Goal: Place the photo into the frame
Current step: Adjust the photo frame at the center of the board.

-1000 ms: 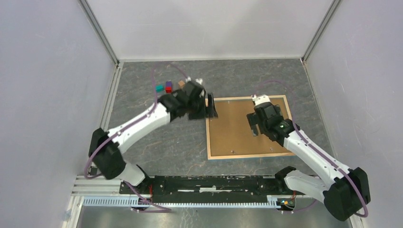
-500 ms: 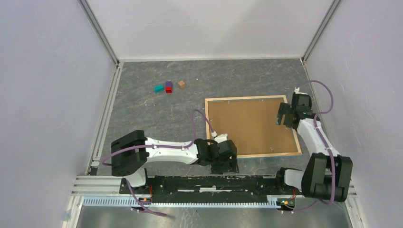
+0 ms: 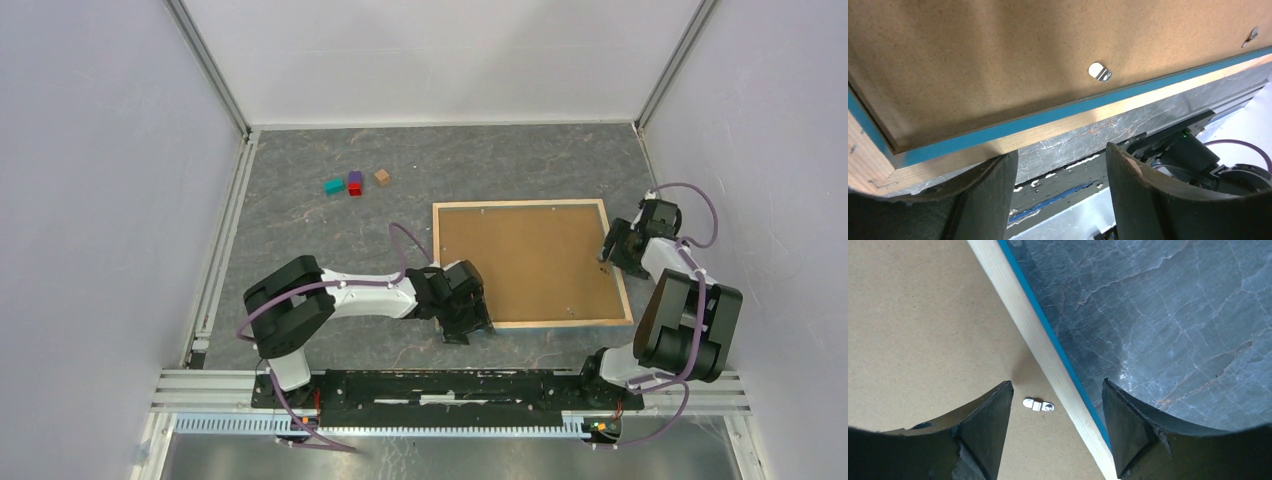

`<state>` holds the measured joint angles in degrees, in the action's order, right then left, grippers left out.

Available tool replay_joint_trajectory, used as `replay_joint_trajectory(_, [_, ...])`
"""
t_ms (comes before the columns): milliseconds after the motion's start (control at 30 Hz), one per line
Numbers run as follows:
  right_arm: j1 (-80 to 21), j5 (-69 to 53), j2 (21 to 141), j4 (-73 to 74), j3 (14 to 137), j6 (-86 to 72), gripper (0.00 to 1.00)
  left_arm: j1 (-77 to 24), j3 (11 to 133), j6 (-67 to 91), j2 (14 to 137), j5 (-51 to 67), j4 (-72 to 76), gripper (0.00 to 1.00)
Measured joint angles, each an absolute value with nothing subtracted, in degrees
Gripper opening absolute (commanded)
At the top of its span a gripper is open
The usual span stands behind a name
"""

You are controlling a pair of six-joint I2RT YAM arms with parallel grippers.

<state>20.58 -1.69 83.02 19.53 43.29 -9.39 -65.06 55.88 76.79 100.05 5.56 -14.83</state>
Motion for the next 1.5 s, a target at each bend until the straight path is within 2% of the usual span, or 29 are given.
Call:
replay_joint_trajectory(33, [20.8, -1.65, 83.05, 19.35, 43.16, -9.52, 0.64, -64.31, 55.9, 76.73, 100.42, 6.42, -14.72, 0.71])
replay_joint_trajectory(100, [21.02, -0.27, 82.76, 18.2, 41.98, -11.38, 0.64, -63.07, 55.9, 76.27, 100.51, 7.42, -14.68, 0.72])
replay_joint_trajectory(167, [20.95, -0.27, 81.47, 15.99, 39.18, -15.38, 0.55, -62.0, 55.9, 75.57, 100.44, 7.09, -14.94, 0.73])
replay_joint_trajectory(333, [15.75, 1.32, 70.32, 7.94, 27.31, -24.29, 0.5, -57.78, 56.88, 73.21, 100.09, 5.98, -17.61, 0.74])
replay_joint_trajectory(500, [13.02, 1.83, 65.3, 7.73, 23.4, -28.4, 0.46, -51.64, 59.83, 69.14, 100.55, 3.25, -22.48, 0.74])
replay_joint_trajectory(700, [13.02, 1.02, 56.38, 10.37, 18.76, -30.7, 0.21, -45.74, 68.55, 63.55, 106.45, 3.22, -28.53, 0.74])
replay_joint_trajectory(867, [13.08, -2.02, 45.71, 14.02, 13.78, -32.29, 0.17, -42.13, 78.08, 58.54, 112.81, 3.07, -32.34, 0.74])
replay_joint_trajectory(1167, [10.04, -7.14, 35.35, 16.8, 9.34, -34.87, 0.15, -38.74, 92.31, 47.0, 121.16, 2.04, -40.36, 0.7])
replay_joint_trajectory(1233, [7.62, -7.53, 32.4, 19.18, 8.95, -35.81, 0.18, -38.41, 94.96, 44.36, 122.34, 1.19, -41.82, 0.7])
replay_joint_trajectory(1267, [6.59, -7.75, 30.83, 20.73, 8.88, -36.18, 0.24, -38.33, 95.61, 43.22, 122.54, 0.91, -42.15, 0.7])
replay_joint_trajectory(1433, [4.54, -10.96, 27.53, 29.32, 11.51, -33.54, 0.69, -38.48, 95.81, 36.8, 122.1, 0.58, -42.76, 0.8])
replay_joint_trajectory(1500, [3.99, -11.88, 29.02, 31.88, 15.31, -30.61, 0.83, -38.48, 94.89, 34.15, 121.03, 1.17, -42.57, 0.86])
